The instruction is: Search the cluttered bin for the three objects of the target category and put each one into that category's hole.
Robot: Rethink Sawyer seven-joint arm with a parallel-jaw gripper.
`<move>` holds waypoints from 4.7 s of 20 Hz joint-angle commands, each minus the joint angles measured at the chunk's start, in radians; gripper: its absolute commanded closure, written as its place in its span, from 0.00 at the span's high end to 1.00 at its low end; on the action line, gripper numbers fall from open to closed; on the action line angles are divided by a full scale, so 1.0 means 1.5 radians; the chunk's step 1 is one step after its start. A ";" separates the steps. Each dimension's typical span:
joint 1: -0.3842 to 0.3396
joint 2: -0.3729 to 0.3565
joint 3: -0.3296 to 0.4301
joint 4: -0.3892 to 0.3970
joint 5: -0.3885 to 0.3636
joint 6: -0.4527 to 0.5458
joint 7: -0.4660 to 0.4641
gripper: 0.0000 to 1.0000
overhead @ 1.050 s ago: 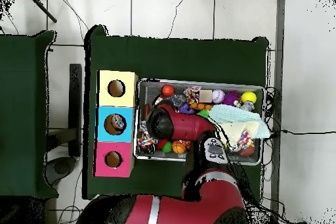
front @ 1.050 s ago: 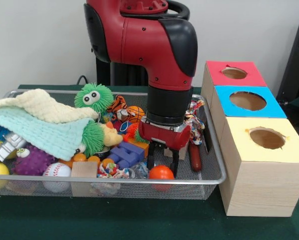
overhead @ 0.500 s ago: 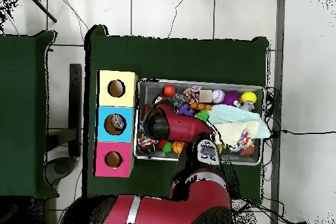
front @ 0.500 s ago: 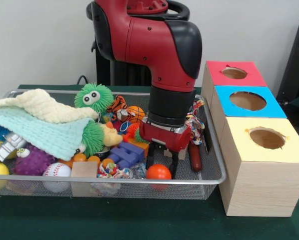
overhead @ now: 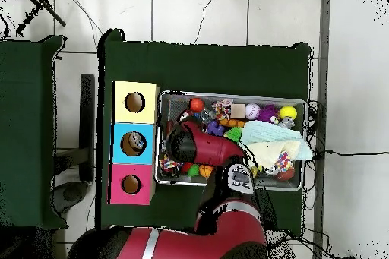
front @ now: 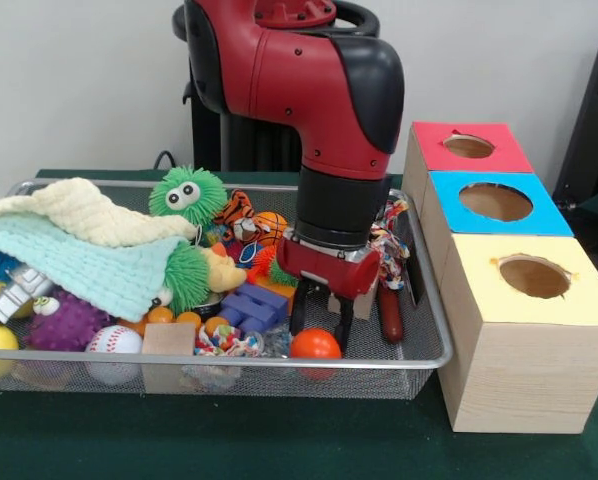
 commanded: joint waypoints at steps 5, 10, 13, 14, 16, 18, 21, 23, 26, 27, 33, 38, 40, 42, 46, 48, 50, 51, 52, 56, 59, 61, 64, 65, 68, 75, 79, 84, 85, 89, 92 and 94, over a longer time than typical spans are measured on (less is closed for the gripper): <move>0.009 -0.029 -0.013 0.082 0.115 0.076 0.156 1.00; 0.020 -0.034 -0.022 0.089 0.136 0.077 0.144 1.00; 0.016 -0.024 -0.015 0.087 0.151 0.058 0.146 1.00; 0.014 -0.021 -0.012 0.086 0.155 0.051 0.147 1.00; 0.003 -0.009 0.006 0.089 0.175 0.008 0.170 1.00; -0.002 0.002 0.020 0.094 0.192 -0.028 0.190 1.00; 0.000 0.012 0.033 0.104 0.216 -0.071 0.218 1.00; 0.000 0.018 0.039 0.105 0.226 -0.095 0.223 1.00; -0.006 0.026 0.049 0.100 0.226 -0.119 0.209 1.00; -0.005 0.032 0.045 0.092 0.220 -0.126 0.194 1.00; -0.012 0.045 0.059 0.082 0.213 -0.151 0.172 1.00; -0.032 0.045 0.075 0.080 0.196 -0.167 0.164 1.00; -0.041 0.046 0.082 0.077 0.190 -0.169 0.159 1.00; -0.048 0.047 0.087 0.075 0.189 -0.176 0.159 1.00; -0.055 0.050 0.088 0.074 0.200 -0.181 0.160 1.00; -0.057 0.052 0.086 0.072 0.205 -0.184 0.161 1.00; -0.056 0.054 0.084 0.066 0.206 -0.195 0.163 1.00; -0.058 0.056 0.085 0.063 0.204 -0.200 0.163 1.00; -0.056 0.059 0.084 0.059 0.206 -0.202 0.162 1.00; -0.018 0.067 0.038 0.039 0.229 -0.193 0.132 1.00; 0.002 0.073 0.012 0.022 0.238 -0.186 0.109 0.00; 0.009 0.075 0.002 0.017 0.239 -0.183 0.102 0.00; 0.013 0.078 -0.009 0.011 0.235 -0.181 0.096 0.00; 0.016 0.078 -0.013 0.010 0.237 -0.180 0.097 0.00; 0.023 0.078 -0.020 0.009 0.242 -0.172 0.100 0.00; 0.015 0.049 0.002 0.044 0.207 -0.117 0.091 0.00; 0.023 0.065 -0.013 0.027 0.205 -0.146 0.084 0.00; 0.032 0.070 -0.030 0.020 0.210 -0.168 0.085 1.00; 0.033 0.071 -0.031 0.021 0.212 -0.170 0.088 1.00; 0.035 0.072 -0.033 0.021 0.216 -0.173 0.093 1.00; 0.055 0.075 -0.060 0.022 0.242 -0.177 0.098 1.00; 0.072 0.077 -0.072 0.031 0.266 -0.170 0.109 1.00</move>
